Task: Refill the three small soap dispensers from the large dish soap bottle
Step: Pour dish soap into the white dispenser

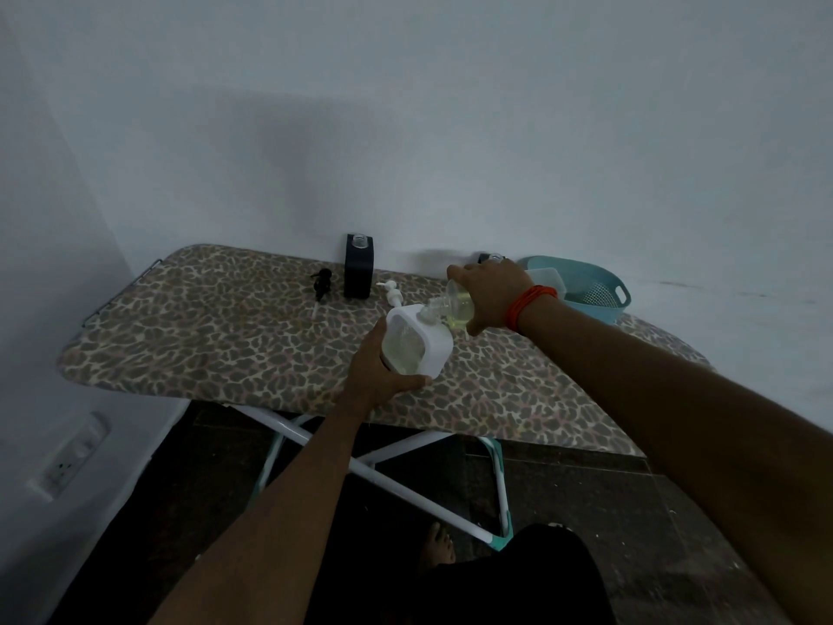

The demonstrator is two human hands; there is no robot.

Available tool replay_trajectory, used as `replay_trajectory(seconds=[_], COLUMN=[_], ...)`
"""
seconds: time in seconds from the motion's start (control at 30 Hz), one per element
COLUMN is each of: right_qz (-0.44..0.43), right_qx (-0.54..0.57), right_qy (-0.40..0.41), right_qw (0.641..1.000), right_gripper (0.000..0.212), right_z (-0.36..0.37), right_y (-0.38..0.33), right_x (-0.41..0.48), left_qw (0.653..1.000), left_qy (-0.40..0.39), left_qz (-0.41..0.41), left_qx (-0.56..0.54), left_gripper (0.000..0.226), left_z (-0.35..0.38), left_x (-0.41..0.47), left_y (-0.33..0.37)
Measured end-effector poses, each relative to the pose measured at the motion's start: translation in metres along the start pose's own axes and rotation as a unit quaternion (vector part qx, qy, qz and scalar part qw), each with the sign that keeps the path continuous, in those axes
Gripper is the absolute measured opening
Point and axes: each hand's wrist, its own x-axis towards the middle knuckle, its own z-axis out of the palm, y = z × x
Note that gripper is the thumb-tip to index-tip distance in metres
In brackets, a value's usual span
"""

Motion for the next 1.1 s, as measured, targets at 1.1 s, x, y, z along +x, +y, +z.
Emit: replay_trajectory(seconds=[1.1], right_qz=[0.002], right_qx=[-0.003], right_qy=[0.001], right_qw=[1.0], right_gripper=[0.09], right_z=[0.003], right_y=[0.001], right_x=[0.001], left_qw=[1.0], left_qy=[0.001], left_qz=[-0.015], left_qx=[0.002], left_gripper=[0.133], left_z=[0.0007], left_x=[-0.001], left_y=[0.0015])
